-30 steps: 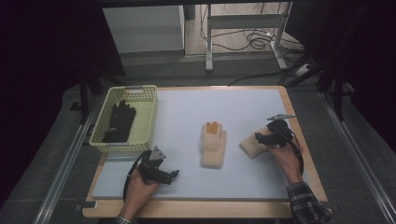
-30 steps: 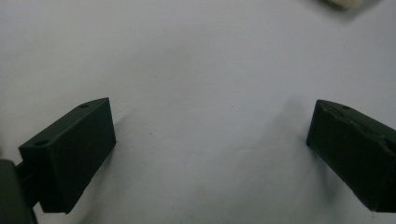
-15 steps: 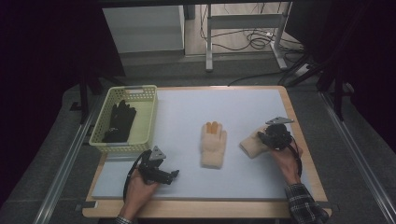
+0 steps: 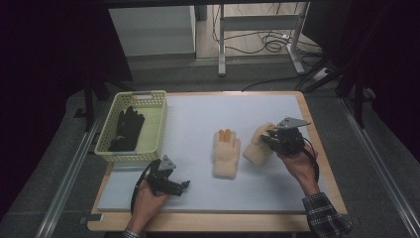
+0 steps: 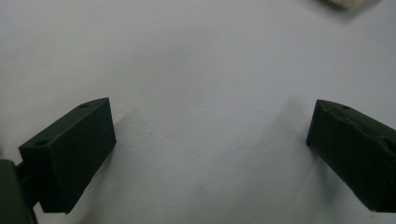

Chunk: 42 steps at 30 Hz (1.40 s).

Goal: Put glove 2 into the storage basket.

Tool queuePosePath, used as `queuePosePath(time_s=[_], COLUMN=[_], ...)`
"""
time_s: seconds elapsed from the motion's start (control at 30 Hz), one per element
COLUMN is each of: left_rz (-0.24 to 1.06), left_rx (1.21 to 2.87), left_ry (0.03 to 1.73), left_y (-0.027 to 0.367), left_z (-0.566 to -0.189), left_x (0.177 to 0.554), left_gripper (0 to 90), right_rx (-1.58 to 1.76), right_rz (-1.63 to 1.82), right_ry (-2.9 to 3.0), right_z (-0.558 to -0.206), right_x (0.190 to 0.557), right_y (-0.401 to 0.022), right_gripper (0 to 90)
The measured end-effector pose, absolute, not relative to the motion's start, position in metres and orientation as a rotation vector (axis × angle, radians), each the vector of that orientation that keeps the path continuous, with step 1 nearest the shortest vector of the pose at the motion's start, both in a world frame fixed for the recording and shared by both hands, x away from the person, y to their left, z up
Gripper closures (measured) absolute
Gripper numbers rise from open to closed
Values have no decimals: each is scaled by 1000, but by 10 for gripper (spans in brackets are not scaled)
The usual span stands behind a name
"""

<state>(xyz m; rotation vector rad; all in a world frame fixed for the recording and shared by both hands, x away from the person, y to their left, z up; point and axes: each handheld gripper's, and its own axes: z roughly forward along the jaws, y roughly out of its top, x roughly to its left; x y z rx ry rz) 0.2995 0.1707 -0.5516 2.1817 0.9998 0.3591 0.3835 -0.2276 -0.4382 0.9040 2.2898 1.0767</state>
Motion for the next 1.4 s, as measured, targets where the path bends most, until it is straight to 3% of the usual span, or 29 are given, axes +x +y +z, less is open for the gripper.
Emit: queuePosePath(time_s=[0.4, 0.77, 0.87, 1.13, 1.3, 1.4], left_rz=[360, 360, 358, 358, 358, 358], left_rx=[2183, 2184, 2182, 2183, 2183, 2182], left_ry=[998, 998, 1000, 1000, 1000, 1000], left_y=[171, 171, 171, 171, 171, 171], left_z=[-551, -551, -551, -551, -551, -552], left_x=[300, 300, 299, 299, 299, 299], left_gripper=[14, 14, 14, 14, 14, 14], right_rx=[517, 364, 354, 489, 599, 659], right_rz=[1167, 1102, 1038, 1078, 1138, 1133], right_ry=[2500, 2656, 2674, 2674, 2606, 2584], right_z=[-439, -463, -473, -485, -473, -472], right_x=[388, 400, 402, 406, 406, 404], right_y=[-166, -128, -124, -126, -141, -152], right_gripper=[674, 668, 641, 447, 447, 515])
